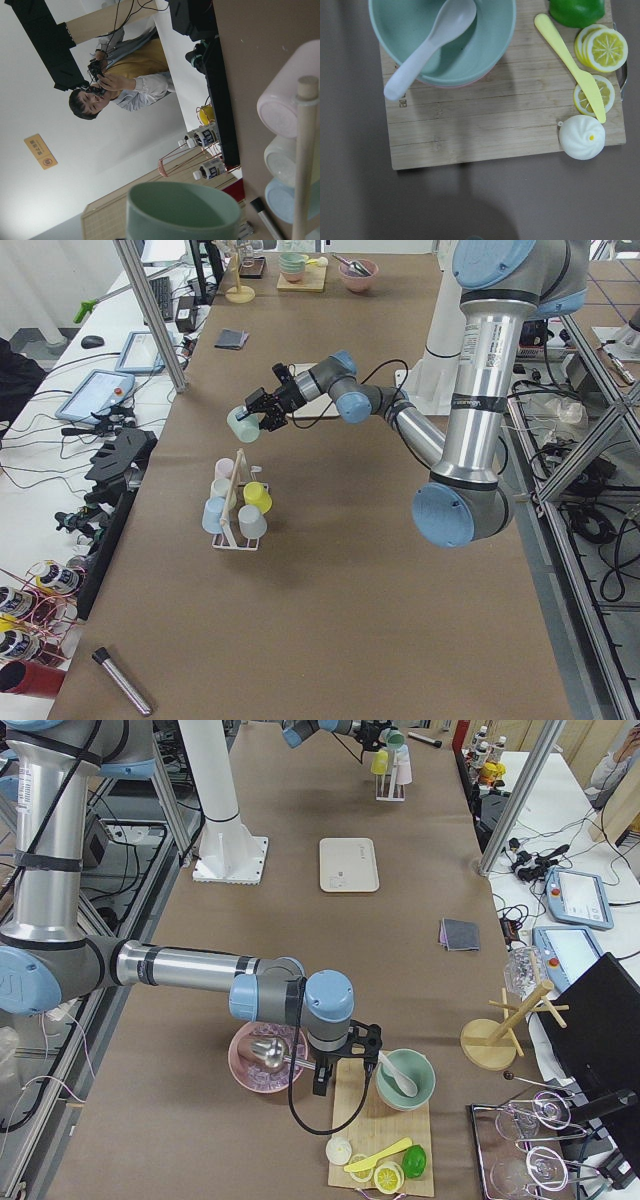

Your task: Pick up and place green cup on tray

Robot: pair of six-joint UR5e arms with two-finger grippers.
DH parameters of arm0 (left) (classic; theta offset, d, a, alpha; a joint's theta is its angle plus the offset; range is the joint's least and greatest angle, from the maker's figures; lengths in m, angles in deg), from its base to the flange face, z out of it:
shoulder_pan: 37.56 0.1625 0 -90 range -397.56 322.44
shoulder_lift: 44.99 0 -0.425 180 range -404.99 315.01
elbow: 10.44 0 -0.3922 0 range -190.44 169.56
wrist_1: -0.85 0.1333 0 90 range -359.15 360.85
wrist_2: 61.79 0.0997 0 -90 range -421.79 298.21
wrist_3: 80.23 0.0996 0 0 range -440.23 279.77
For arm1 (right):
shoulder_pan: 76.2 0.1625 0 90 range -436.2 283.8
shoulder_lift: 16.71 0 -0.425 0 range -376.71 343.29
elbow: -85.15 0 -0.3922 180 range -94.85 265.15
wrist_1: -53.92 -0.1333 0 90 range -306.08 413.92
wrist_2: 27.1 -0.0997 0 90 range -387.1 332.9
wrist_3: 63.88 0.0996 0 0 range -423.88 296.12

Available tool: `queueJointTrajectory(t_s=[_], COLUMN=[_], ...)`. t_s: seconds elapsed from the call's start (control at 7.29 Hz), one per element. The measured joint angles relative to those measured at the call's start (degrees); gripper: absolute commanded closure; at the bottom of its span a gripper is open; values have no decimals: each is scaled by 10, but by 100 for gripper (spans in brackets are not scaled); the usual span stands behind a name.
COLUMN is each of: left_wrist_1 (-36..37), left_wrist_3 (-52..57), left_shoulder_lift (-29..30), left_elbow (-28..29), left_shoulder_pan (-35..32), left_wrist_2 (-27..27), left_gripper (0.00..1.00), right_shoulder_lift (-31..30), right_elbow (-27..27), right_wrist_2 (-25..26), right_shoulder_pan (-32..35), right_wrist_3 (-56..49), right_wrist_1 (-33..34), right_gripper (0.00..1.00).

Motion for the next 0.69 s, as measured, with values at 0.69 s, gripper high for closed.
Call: queueJointTrajectory(t_s=[0.69], left_wrist_1=[-95], left_wrist_3=[-201], left_shoulder_lift=[144], left_elbow=[80], left_shoulder_pan=[53], left_wrist_2=[-57], left_gripper=[100], right_shoulder_lift=[0], right_elbow=[-3], right_wrist_2=[0], right_shoulder_pan=[0], right_wrist_3=[0], right_wrist_1=[0], right_gripper=[0])
